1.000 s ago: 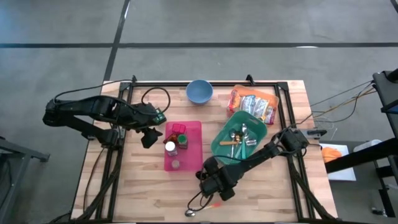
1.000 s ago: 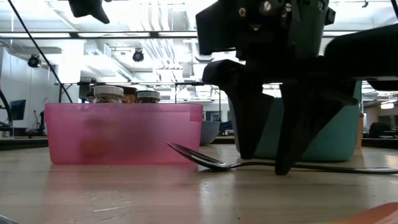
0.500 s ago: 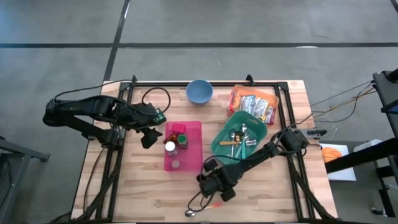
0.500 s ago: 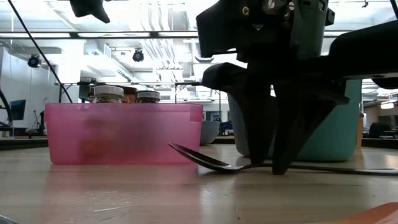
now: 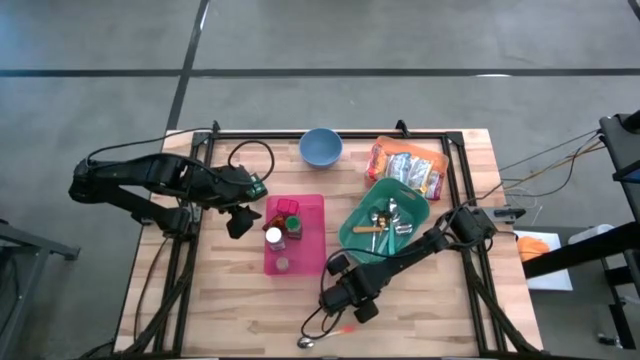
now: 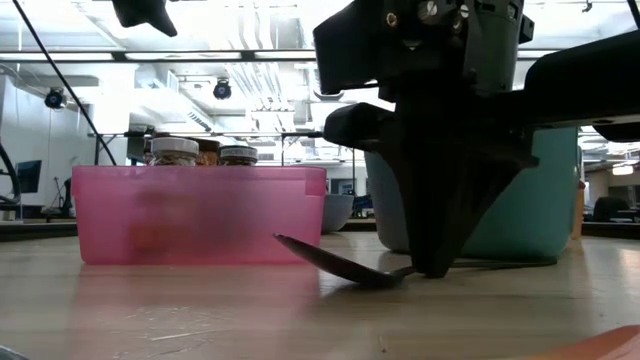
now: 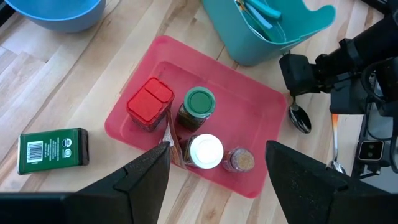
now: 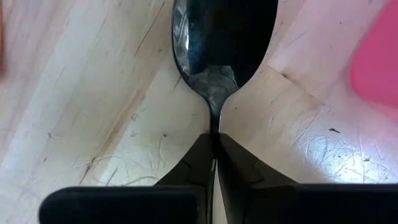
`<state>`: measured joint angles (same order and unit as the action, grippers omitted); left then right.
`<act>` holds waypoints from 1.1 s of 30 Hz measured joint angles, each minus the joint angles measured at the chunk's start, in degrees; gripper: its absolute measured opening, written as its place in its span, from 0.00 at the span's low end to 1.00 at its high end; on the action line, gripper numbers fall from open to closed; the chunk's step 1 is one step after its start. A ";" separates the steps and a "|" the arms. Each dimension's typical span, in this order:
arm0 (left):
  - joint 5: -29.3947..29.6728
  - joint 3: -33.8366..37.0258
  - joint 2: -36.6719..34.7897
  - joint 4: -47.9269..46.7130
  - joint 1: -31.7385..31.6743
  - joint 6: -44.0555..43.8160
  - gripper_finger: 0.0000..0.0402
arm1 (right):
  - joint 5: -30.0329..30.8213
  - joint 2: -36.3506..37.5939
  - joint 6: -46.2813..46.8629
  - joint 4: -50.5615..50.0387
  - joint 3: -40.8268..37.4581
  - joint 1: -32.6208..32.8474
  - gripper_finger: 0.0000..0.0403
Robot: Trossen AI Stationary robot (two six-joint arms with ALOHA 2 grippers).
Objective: Pick & Place Food Item
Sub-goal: Put the black spoon into the green bin
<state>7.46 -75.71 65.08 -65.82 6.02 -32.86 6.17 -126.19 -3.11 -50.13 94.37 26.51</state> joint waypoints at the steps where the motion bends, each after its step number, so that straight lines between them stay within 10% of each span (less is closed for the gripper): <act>1: 0.00 -0.02 0.00 0.00 0.00 0.00 0.65 | -0.01 0.03 0.04 -0.01 0.01 0.07 0.03; 33: -1.06 -0.13 -0.11 -0.20 0.02 1.40 0.65 | 4.78 0.92 28.57 -10.20 19.46 0.27 0.02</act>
<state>6.40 -75.83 64.97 -66.02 6.04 -31.46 10.95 -125.27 25.46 -60.32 113.83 26.78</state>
